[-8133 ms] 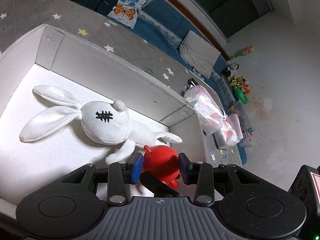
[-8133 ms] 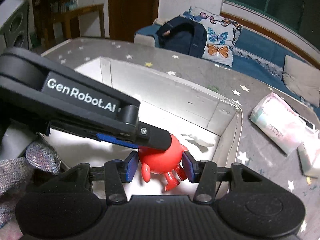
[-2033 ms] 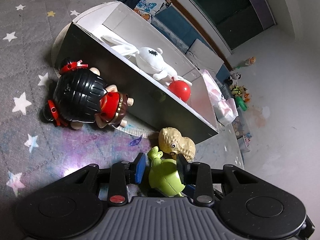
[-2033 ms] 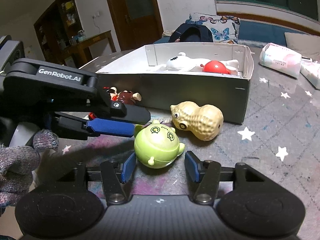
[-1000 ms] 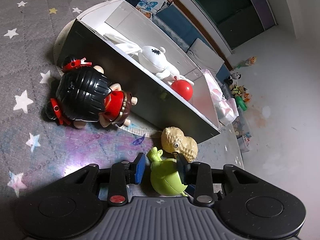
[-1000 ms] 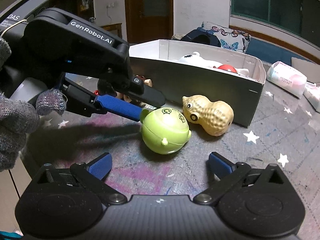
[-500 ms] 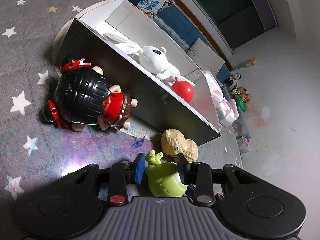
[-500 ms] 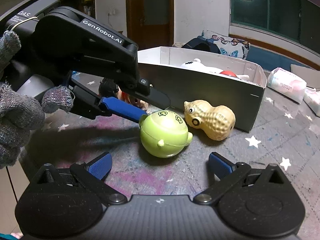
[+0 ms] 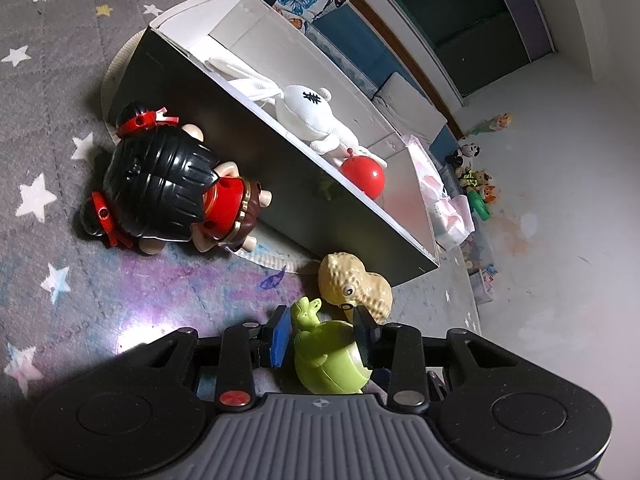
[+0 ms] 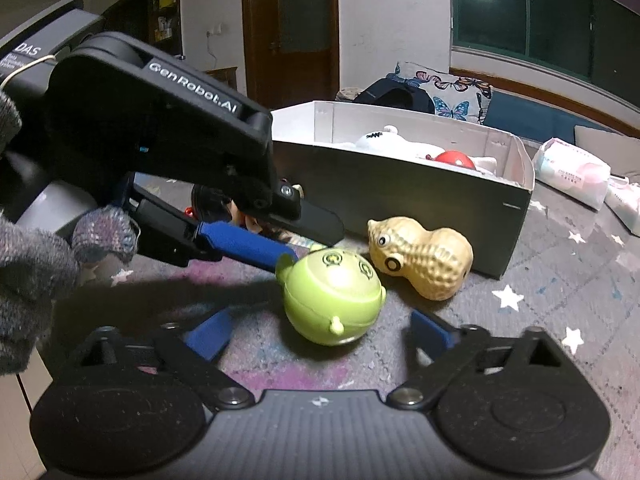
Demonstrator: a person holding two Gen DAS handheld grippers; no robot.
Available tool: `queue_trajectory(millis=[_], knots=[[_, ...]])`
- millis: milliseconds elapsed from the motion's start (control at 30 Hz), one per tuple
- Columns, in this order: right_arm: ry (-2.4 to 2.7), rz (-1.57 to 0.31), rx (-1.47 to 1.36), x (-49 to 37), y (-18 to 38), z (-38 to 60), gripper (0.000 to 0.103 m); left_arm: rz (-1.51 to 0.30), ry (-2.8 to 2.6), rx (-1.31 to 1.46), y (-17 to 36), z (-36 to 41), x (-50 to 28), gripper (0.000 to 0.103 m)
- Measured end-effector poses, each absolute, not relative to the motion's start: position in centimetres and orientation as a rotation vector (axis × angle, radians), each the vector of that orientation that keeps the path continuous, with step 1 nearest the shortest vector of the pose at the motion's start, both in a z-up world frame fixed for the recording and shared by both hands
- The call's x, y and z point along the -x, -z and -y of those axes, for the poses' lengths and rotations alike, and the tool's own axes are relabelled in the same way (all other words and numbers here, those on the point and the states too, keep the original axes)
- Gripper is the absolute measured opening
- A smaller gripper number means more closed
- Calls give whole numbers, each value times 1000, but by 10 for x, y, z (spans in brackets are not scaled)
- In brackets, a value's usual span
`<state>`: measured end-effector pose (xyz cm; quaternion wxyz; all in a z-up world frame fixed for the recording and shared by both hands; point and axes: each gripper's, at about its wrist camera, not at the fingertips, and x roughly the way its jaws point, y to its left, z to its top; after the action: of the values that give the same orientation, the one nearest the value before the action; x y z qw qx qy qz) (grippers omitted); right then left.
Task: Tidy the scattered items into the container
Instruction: 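Close the right gripper on the green toy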
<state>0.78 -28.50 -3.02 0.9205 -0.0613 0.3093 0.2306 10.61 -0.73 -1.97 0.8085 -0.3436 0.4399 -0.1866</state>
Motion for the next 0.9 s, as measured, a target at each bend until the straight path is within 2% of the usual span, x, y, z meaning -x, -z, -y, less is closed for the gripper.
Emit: queue_trajectory(millis=[267, 600, 900], knots=[[-475, -624, 126, -11, 26, 283, 81, -948, 413, 738, 21, 7, -107, 37], [-462, -630, 126, -10, 25, 287, 52, -955, 422, 738, 20, 7, -106, 36], [-455, -623, 146, -3, 16, 286, 49, -956, 450, 743, 13, 9, -102, 36]])
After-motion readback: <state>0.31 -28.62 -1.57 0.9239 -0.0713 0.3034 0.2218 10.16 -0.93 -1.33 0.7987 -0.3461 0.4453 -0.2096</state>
